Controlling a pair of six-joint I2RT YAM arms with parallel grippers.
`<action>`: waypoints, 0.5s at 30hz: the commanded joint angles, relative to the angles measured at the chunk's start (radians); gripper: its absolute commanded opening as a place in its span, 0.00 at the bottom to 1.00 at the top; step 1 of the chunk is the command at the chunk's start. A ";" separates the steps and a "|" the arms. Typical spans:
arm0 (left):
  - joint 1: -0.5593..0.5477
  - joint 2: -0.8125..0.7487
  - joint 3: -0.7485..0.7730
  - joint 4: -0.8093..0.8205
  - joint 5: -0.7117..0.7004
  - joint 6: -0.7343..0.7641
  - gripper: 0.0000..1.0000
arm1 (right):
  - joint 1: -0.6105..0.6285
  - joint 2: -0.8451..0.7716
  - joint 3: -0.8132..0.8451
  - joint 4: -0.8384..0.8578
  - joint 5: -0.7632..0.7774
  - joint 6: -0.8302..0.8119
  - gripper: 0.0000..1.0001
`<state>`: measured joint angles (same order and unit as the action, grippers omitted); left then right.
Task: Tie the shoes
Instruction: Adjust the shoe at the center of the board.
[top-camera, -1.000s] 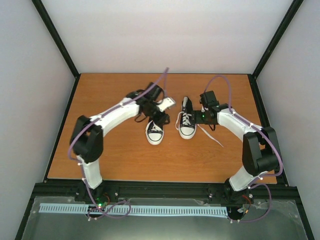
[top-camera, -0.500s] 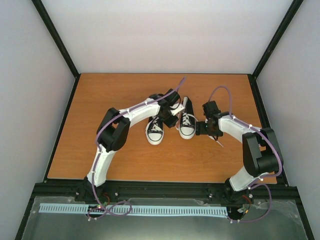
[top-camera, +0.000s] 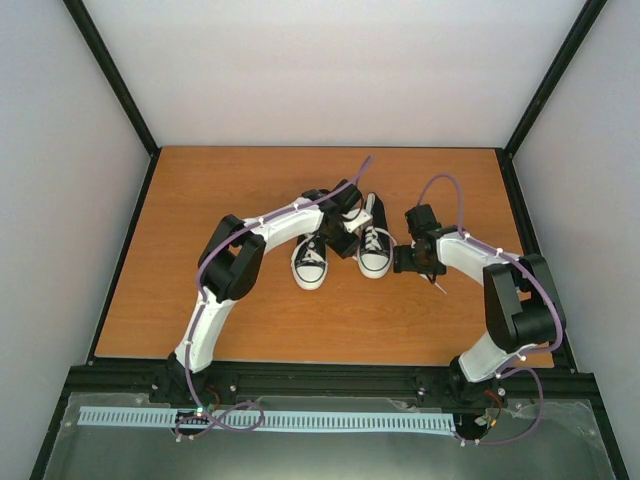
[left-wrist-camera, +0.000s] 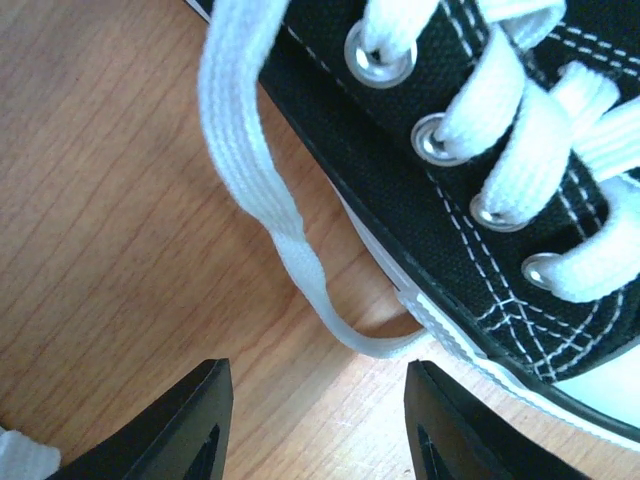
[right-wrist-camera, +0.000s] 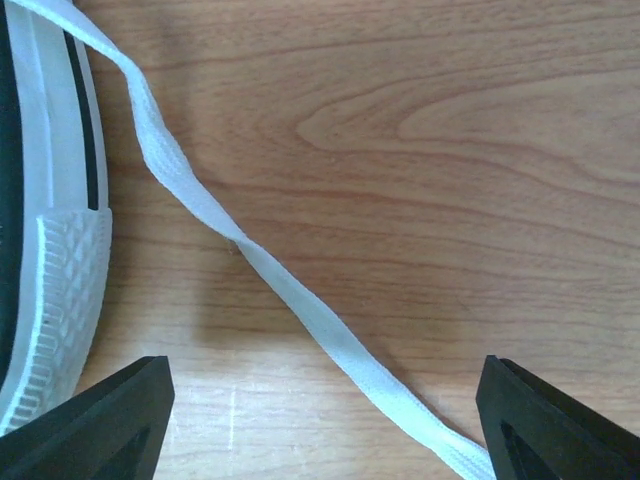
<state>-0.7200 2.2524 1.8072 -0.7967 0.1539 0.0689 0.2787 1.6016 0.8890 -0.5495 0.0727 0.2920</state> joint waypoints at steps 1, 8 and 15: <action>-0.001 0.010 0.056 0.015 0.020 -0.034 0.50 | -0.007 0.021 -0.008 0.014 0.026 -0.002 0.84; -0.012 0.096 0.080 0.005 -0.041 -0.024 0.43 | -0.007 0.037 -0.019 0.025 0.017 -0.012 0.58; -0.012 0.087 0.103 -0.068 -0.066 0.023 0.01 | -0.008 0.010 -0.022 0.018 0.021 -0.033 0.03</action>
<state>-0.7265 2.3245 1.8748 -0.7864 0.1127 0.0589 0.2752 1.6291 0.8757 -0.5308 0.0746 0.2691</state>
